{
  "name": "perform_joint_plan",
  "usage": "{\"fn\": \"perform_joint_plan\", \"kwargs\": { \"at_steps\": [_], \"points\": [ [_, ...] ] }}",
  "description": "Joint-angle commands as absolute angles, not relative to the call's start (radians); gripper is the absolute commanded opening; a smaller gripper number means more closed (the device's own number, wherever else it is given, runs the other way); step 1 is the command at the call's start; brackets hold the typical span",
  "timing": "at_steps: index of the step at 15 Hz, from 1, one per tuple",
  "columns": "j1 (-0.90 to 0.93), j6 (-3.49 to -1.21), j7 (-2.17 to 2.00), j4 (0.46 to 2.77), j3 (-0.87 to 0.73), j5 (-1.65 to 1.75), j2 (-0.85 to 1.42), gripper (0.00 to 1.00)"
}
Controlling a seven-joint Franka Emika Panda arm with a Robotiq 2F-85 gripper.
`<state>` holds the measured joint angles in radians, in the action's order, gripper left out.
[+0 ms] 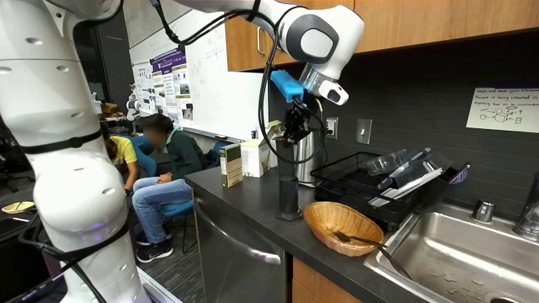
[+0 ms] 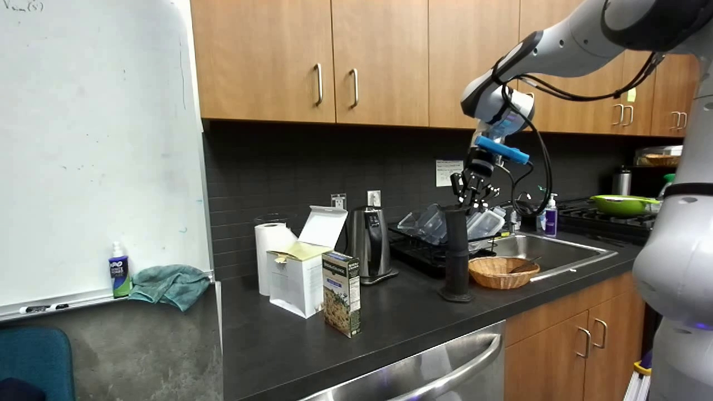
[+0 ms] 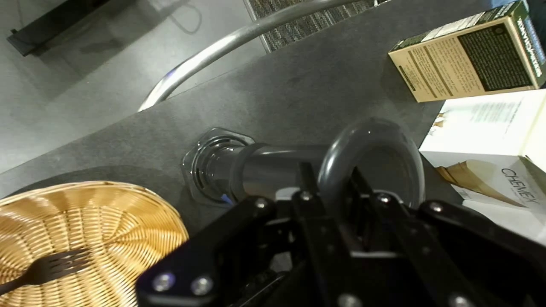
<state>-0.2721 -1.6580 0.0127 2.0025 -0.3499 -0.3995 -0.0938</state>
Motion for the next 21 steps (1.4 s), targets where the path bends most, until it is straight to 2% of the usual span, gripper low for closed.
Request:
{"fn": "perform_joint_plan", "kwargs": {
  "at_steps": [1, 21],
  "points": [
    [-0.284, -1.632, 0.015, 1.978, -0.345, -0.425, -0.082, 0.05],
    [-0.296, -1.609, 0.021, 1.940, -0.350, -0.446, -0.059, 0.05]
  ]
}}
